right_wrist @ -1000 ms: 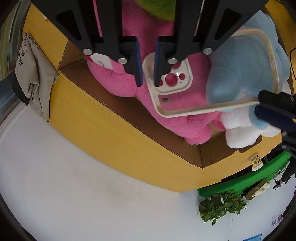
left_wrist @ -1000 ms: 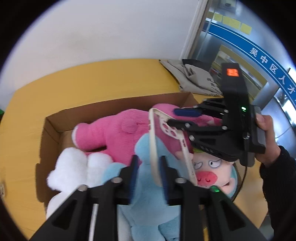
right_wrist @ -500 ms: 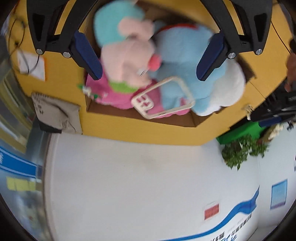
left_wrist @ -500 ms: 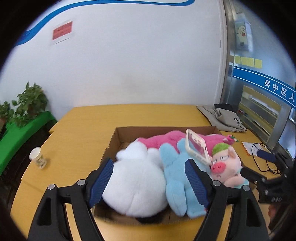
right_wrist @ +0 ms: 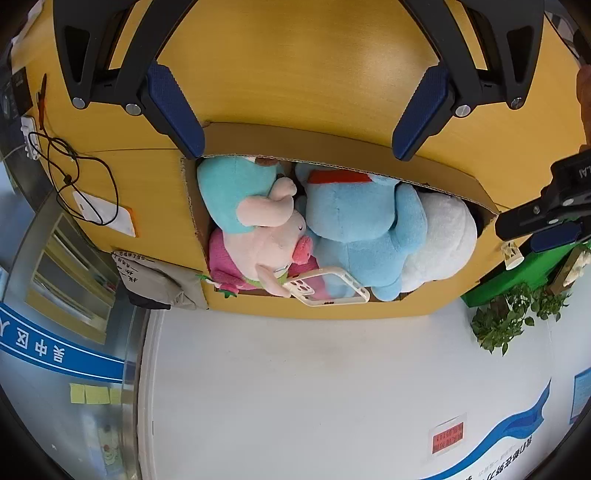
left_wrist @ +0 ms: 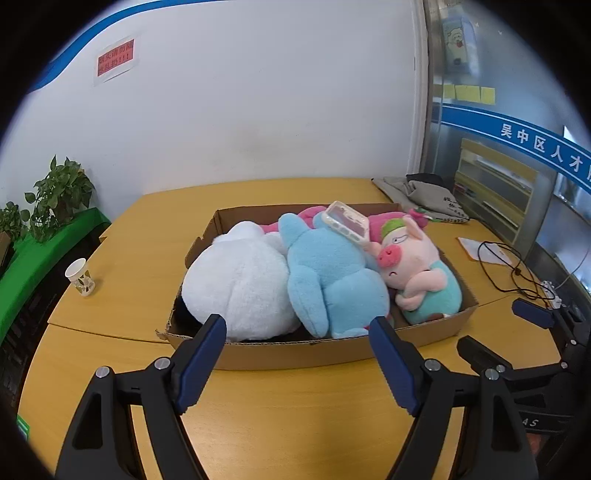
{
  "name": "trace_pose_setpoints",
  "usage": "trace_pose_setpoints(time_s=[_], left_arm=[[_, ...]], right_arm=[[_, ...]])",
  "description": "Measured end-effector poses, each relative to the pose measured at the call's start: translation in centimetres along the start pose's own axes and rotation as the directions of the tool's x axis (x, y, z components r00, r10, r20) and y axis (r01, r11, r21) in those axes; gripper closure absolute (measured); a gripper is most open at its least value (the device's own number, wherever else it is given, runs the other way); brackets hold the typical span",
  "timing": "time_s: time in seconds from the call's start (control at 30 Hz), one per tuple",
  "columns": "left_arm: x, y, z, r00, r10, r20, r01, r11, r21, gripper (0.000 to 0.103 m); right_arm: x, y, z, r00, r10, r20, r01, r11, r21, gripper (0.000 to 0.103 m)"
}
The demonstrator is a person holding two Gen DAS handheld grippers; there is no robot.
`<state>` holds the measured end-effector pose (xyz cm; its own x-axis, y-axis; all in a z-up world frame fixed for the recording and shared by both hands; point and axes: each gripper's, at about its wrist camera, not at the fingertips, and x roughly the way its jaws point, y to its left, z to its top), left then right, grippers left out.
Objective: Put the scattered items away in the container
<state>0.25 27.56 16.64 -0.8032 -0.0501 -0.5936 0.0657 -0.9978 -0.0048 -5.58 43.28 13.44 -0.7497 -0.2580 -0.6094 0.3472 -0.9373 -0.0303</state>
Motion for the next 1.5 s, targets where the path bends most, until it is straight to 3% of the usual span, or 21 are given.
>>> trace_pose_setpoints(time_s=[0.5, 1.5], left_arm=[[-0.2, 1.1, -1.4, 0.995, -0.017, -0.095, 0.010, 0.997, -0.080, 0.023], [0.0, 0.8, -2.2, 0.994, -0.005, -0.110, -0.002, 0.998, -0.066, 0.024]], right_arm=[[-1.9, 1.2, 0.0, 1.000, 0.001, 0.012, -0.001, 1.000, -0.024, 0.000], [-1.7, 1.5, -0.5, 1.000, 0.006, -0.009, -0.006, 1.000, -0.027, 0.000]])
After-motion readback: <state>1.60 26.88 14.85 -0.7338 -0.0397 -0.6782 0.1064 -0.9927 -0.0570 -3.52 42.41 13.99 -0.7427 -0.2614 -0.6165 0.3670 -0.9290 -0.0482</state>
